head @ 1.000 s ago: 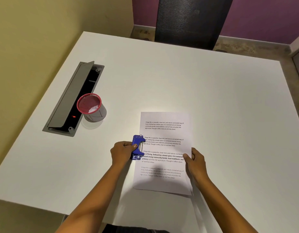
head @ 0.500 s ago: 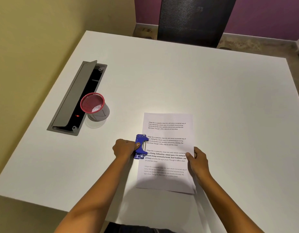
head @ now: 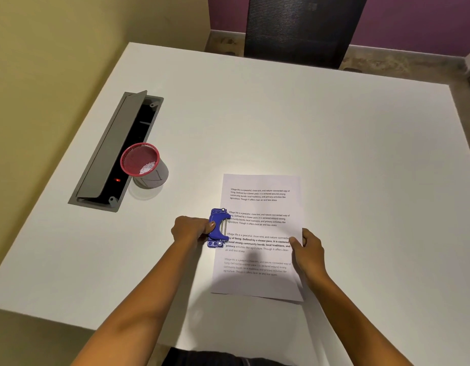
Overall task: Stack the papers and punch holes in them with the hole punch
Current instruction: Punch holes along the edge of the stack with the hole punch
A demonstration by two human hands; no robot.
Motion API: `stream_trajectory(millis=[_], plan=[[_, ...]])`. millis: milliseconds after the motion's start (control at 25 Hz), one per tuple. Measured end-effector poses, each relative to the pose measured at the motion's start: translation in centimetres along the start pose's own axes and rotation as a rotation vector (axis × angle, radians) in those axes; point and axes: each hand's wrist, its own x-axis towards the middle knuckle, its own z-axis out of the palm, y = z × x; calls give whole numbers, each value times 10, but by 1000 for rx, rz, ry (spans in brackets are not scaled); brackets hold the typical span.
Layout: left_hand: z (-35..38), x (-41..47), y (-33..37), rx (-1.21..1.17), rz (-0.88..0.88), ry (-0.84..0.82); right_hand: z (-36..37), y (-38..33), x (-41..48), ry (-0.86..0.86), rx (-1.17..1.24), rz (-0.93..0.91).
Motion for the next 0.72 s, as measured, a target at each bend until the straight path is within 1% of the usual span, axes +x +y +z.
stream_trajectory(millis=[240,280,440,720], plan=[[0,3,2,142,72,-26,-2,1,4,-6,-47,-21],[0,6,1,139,86,-28,-2,1,4,-6,-48,-24],[1,10,-3,-17,64,-42,-2,1,6,0,-86,-19],[2,13,-3,-53,50,-39,-3,-1,4,6,-103,-76]])
